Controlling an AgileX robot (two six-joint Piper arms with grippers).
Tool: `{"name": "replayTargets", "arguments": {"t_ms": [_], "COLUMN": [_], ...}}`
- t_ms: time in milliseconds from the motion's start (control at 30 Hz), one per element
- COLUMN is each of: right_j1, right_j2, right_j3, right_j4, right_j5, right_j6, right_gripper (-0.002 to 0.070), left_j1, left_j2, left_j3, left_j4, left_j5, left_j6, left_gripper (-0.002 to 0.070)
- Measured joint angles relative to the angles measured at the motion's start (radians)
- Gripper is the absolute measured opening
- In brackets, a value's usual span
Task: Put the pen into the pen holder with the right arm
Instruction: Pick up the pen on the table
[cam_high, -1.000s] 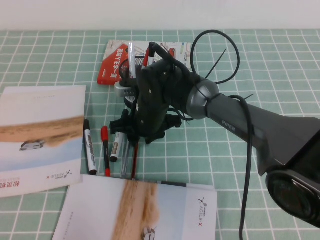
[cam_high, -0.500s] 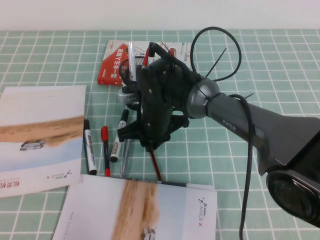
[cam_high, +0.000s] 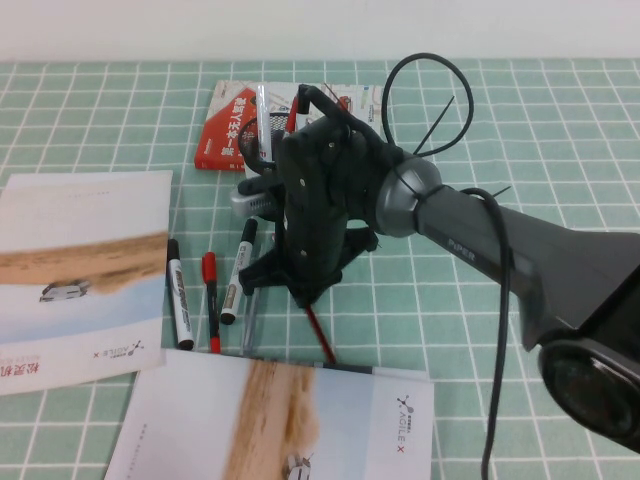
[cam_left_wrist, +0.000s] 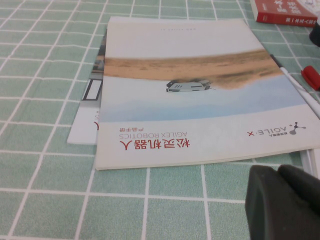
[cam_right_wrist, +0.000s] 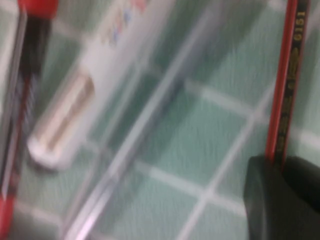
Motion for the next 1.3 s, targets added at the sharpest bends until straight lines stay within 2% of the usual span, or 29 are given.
{"name": "replayTargets", "arguments": {"t_ms": [267, 400, 600, 767, 833, 1033, 1200, 1300], "right_j1": [0.008, 0.008, -0.021, -0.058, -0.069, -0.073, -0.073, -0.075], "right_j2": [-0.172, -0.329, -0.515, -0.559, -0.559, -0.557, -0.553, -0.539], "right_j3": [0.254, 0.43, 0.659, 0.789, 0.809, 0.817, 0.79, 0.748], "right_j4": [-0.045, -0.07, -0.157, -0.249, -0.265, -0.356, -0.331, -0.286], "right_j5": [0.008, -0.089, -0.456, -0.905, -0.975, -0.894, -0.724, -0.613], "right_j6": [-0.007, 0.024, 0.1, 0.159, 0.166, 0.166, 0.164, 0.09], "right_gripper": [0.0012, 0.0, -0.0014, -0.0017, -0.0017, -0.0017, -0.001, 0.002], "left_j1": [0.0, 0.0, 0.0, 0.0, 0.005, 0.022, 0.022, 0.022], "left_j2": [0.0, 0.0, 0.0, 0.0, 0.0, 0.0, 0.0, 0.0], "left_j3": [0.0, 0.0, 0.0, 0.0, 0.0, 0.0, 0.0, 0.0], "left_j4": [0.0, 0.0, 0.0, 0.0, 0.0, 0.0, 0.0, 0.0], "left_j5": [0.0, 0.0, 0.0, 0.0, 0.0, 0.0, 0.0, 0.0], "left_j6": [0.0, 0.0, 0.0, 0.0, 0.0, 0.0, 0.0, 0.0], "left_gripper": [-0.0004, -0.0004, -0.0004, -0.0004, -0.0004, -0.0004, -0.0004, -0.0004]}}
